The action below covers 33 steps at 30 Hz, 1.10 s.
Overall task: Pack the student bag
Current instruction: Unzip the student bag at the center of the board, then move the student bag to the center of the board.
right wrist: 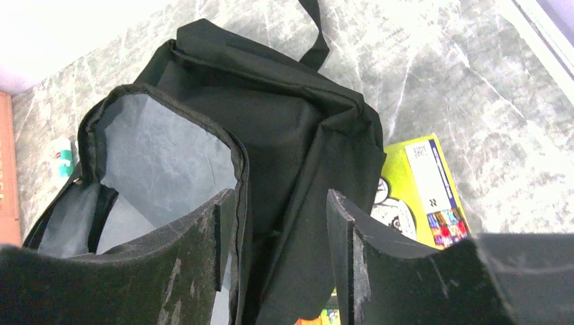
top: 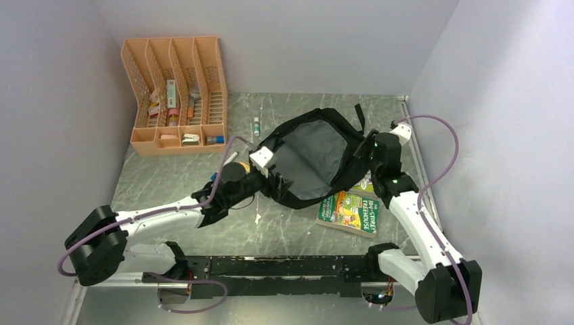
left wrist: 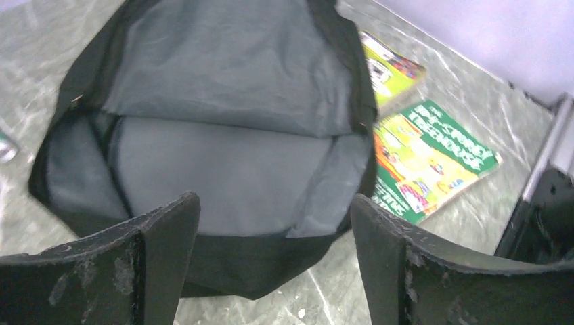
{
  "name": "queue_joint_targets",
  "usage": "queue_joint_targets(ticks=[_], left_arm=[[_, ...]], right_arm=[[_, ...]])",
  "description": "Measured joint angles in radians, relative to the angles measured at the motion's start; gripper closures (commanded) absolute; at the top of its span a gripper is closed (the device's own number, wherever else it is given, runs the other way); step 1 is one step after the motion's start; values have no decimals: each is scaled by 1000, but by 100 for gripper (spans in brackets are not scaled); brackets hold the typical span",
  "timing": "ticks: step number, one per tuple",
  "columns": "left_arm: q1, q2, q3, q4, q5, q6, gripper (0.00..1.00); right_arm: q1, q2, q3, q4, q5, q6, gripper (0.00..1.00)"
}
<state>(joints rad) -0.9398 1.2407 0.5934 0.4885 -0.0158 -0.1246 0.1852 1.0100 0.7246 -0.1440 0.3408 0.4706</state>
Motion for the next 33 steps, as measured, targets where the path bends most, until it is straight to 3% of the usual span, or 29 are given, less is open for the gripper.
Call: queue_joint_targets(ticks=[6,13,17,25,33], left_arm=[[174,-6,78,-177,-42,-202,6],[426,122,217,-458,-7,-360,6],[463,137,217,-557,-1,-393,6],[481,152,217,-597,-2,-435,7],[482,174,217,-613,-8,-458,8]], right_arm=[[0,-45,38,-137,-31,47,41],[-1,-69,40,-206,-143,53,41],[-1,-77,24,-205,-230,53,42],[3,-66,-4,-206,-365,52,42],[44,-37,-2,-250,-322,42,41]])
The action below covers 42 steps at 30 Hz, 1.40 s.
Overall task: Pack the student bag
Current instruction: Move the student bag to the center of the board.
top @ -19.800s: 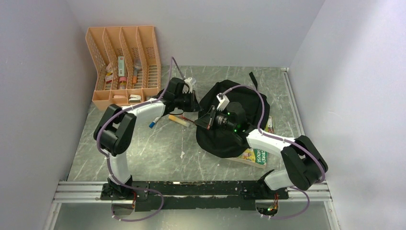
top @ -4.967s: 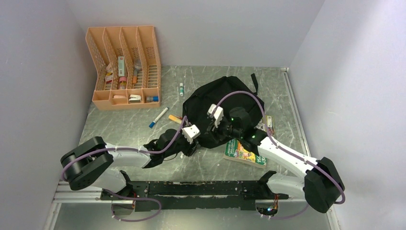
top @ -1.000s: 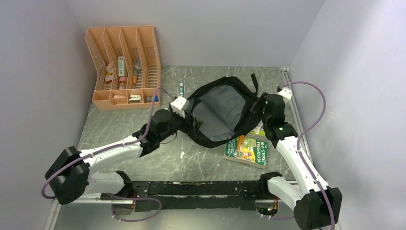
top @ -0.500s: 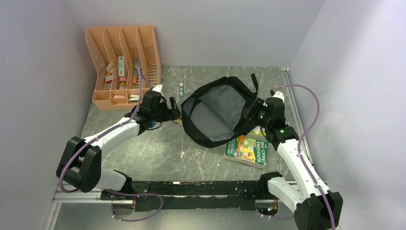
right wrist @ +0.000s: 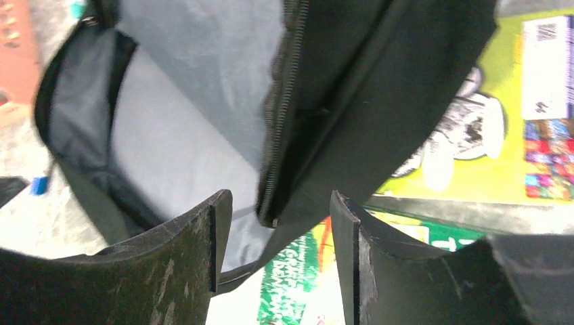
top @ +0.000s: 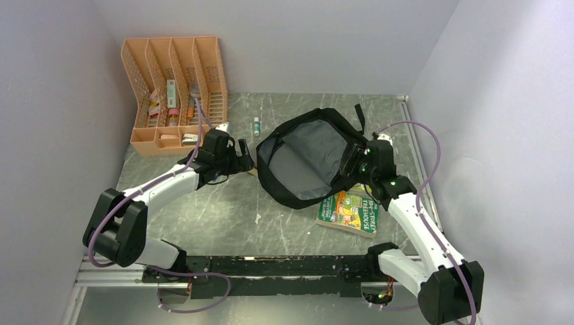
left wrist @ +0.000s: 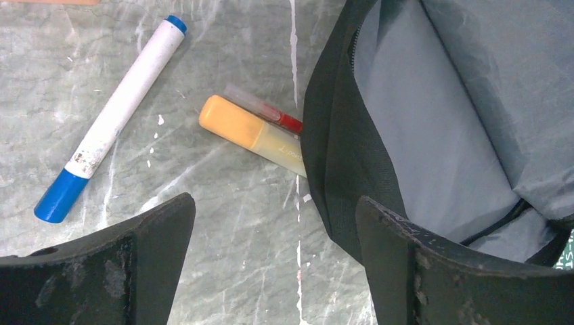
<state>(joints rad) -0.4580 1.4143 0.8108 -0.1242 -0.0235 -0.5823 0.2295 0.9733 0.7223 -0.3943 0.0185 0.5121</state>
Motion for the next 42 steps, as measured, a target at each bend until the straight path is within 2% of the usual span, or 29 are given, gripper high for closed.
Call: queue_joint_targets(ticks=[10,15,19,23,27,32,42], left_arm=[[-23,-25,0,36,76,31,9],[-181,-55,27,48,76,77,11],[-356,-54,33,68,77,85,11],[-433,-49,6,85,66,40,8],[-435,-45,-32,46,-24,-40,5],[-429,-19,-32,19,-134,-116,3],[-385,145,59,-29,-206,-158,5]], right_arm=[[3,-34,1,-129,306,48,26],[-29,-19,1,-193,378,68,26],[-54,-26,-14,-188,327,76,27],[-56,-69,-66,-118,175,73,28],[-56,-76,-87,-50,35,74,28],[-56,-30,-87,8,-63,77,28],[-56,131,-72,51,-75,100,29]])
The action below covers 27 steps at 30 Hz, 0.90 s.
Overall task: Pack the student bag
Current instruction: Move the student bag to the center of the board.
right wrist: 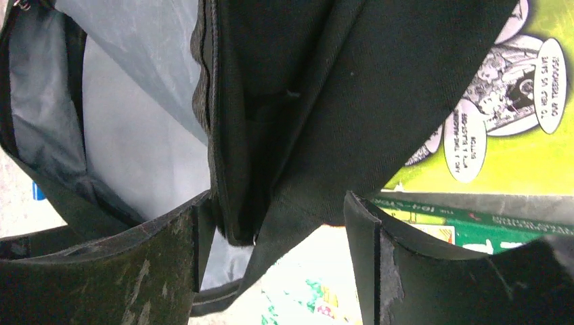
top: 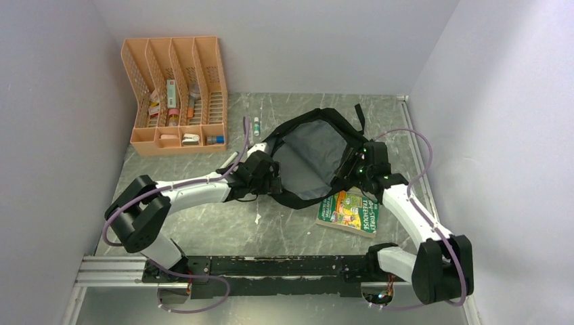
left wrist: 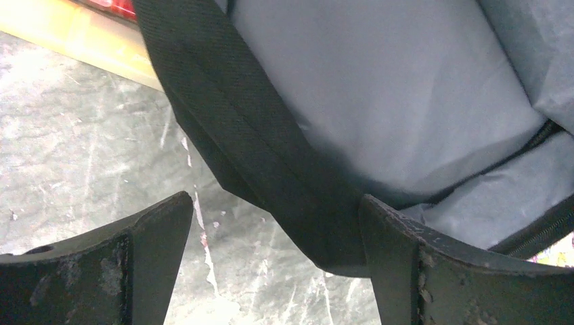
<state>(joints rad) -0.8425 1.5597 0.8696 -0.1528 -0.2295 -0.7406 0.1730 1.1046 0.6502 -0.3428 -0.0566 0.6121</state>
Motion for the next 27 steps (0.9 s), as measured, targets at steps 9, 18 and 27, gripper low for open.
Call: queue_joint_targets(ticks=[9,18,27], left_arm=[[31,58,21,12,27,23,27],[36,94,24,34,79,64,74],[36,94,119,10,156,101,95]], right_arm=[[0,140,76,55,21,-11,50],[0,177,79,84,47,-23,100],[-1,107,122,99,48,-12,100]])
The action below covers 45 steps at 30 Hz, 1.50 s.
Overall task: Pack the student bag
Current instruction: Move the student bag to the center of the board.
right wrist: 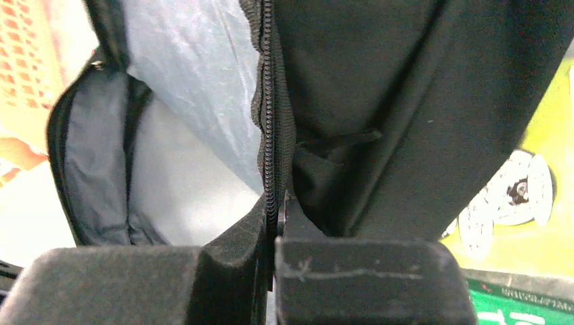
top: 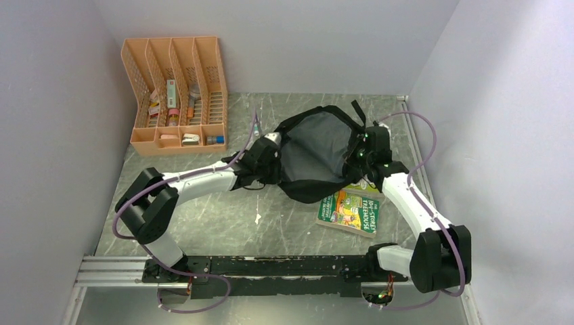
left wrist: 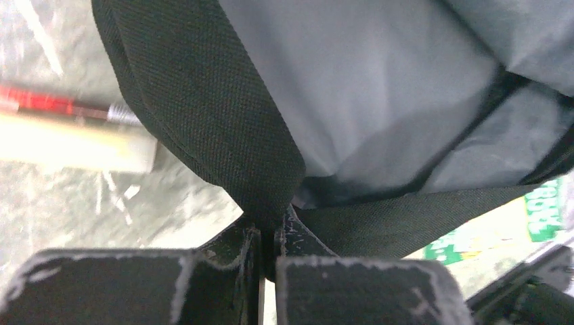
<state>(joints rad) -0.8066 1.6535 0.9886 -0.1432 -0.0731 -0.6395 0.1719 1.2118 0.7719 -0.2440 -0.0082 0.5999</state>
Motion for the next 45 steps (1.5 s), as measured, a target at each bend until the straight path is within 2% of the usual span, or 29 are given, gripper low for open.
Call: queue_joint_targets(ticks=[6,13,20,24,26,29,32,38,41,44,45], left_arm=[[5,28,193,-14,47,38,95],[50,193,436,-27,114,92,95],[126,460,740,-62,177,157,95],[161,564,855,-98,200,185,95],[178,592,876,-103,203,194,94],[204,612,877,-116,206,209,82],[222,612,867,-111,206,227,59],[226,541,739,-83,201,241,47],[226,448,632,-67,196,242,33],[226,321,524,-41,200,243,26],[226,269,479,-17,206,241,16]], right_arm=[[-8,10,131,14,47,-1,100],[-64,121,240,80,70,-11,100],[-156,344,355,169,-26,-26,100],[-172,485,455,172,-117,-43,100],[-171,525,476,172,-148,-45,92],[-170,549,475,160,-167,-37,79],[-170,529,433,167,-153,-22,68],[-175,381,293,150,-81,0,51],[-184,249,232,127,-31,2,44],[-187,95,170,110,21,1,39],[-187,46,147,103,37,1,38]])
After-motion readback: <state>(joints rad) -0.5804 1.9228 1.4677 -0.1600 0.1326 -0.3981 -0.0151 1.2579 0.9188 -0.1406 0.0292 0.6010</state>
